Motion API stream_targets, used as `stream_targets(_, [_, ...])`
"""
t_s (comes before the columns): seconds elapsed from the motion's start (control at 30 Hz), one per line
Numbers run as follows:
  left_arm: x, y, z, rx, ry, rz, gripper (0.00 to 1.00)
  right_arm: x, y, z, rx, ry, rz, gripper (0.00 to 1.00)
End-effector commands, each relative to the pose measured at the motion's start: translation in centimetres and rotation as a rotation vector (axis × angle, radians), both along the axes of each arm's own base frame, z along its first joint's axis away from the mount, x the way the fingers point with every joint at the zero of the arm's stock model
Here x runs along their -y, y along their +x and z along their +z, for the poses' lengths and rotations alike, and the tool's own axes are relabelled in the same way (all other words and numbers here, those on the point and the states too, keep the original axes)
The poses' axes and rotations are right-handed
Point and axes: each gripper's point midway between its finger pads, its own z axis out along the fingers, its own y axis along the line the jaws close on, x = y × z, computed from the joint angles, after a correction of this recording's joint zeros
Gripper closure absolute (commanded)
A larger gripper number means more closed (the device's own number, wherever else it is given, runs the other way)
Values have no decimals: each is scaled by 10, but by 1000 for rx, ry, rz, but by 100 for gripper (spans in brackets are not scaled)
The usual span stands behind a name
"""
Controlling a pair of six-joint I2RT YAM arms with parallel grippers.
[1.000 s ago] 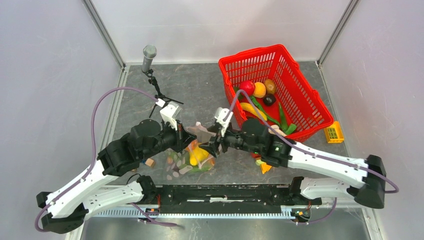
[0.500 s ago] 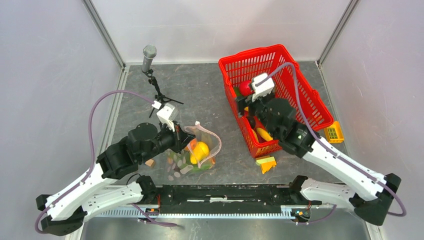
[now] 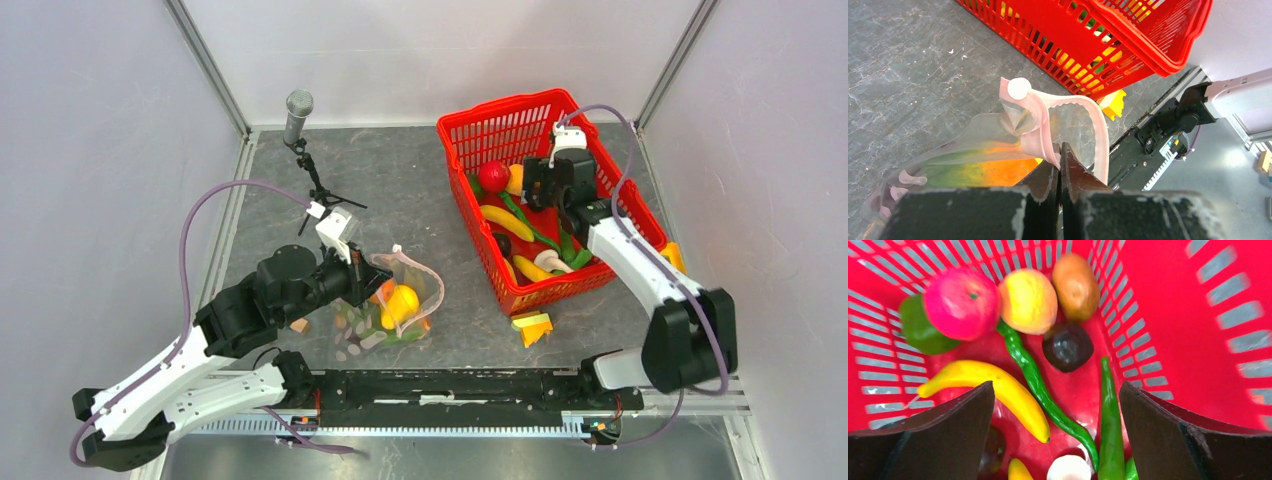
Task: Place the food in the zip-top bag and seal the zipper
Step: Pick up the fake fruit from the bin.
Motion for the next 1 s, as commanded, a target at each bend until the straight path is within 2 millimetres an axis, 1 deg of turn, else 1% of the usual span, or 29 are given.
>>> stream_targets(0.0, [4,-3,26,41,-97,-18,97,-13,17,-30,-57,91,25,2])
stream_targets(0.07, [0,-2,24,47,-91,-5,97,-13,28,-44,-77,81,4,3])
stream_targets(0.1, [-1,-3,24,50,-90,-6,97,-10,34,-48,-86,67,-18,4])
stream_targets(0.17, [-2,-4,26,55,-88,-10,96,-2,43,-64,-119,22,-65,5])
stream_targets(0.23, [-3,-5,28,54,-87,-11,96,1,51,-75,-142,6,-77,8])
stream_targets(0.27, [-3,-5,27,52,-85,-12,97,-1,57,-80,-143,3,-71,9])
stream_targets(0.4, [-3,-6,24,38,-91,-11,97,6,77,-94,-151,-31,-112,10])
stream_targets(0.5, [-4,-8,24,36,-99,-11,96,17,89,-100,-163,-53,-157,13])
stream_targets(0.57, [-8,-9,24,37,-100,-4,96,22,91,-97,-140,-29,-168,14])
stream_targets(0.67, [-14,-7,23,43,-96,23,96,33,90,-104,-146,-13,-183,20])
stream_targets(0.7, [-16,-7,22,45,-94,29,96,34,90,-108,-158,-13,-182,20])
stream_targets(0.77, [-18,-6,20,45,-91,39,96,28,92,-118,-189,-7,-139,22])
stream_targets(0.83, [-16,-5,19,45,-91,39,96,28,89,-128,-229,-15,-134,25])
stream_targets(0.9, [-14,-5,19,41,-87,29,96,29,83,-134,-248,-19,-136,25])
stream_targets(0.97, [-12,-5,18,36,-86,26,96,27,78,-135,-245,-5,-121,23])
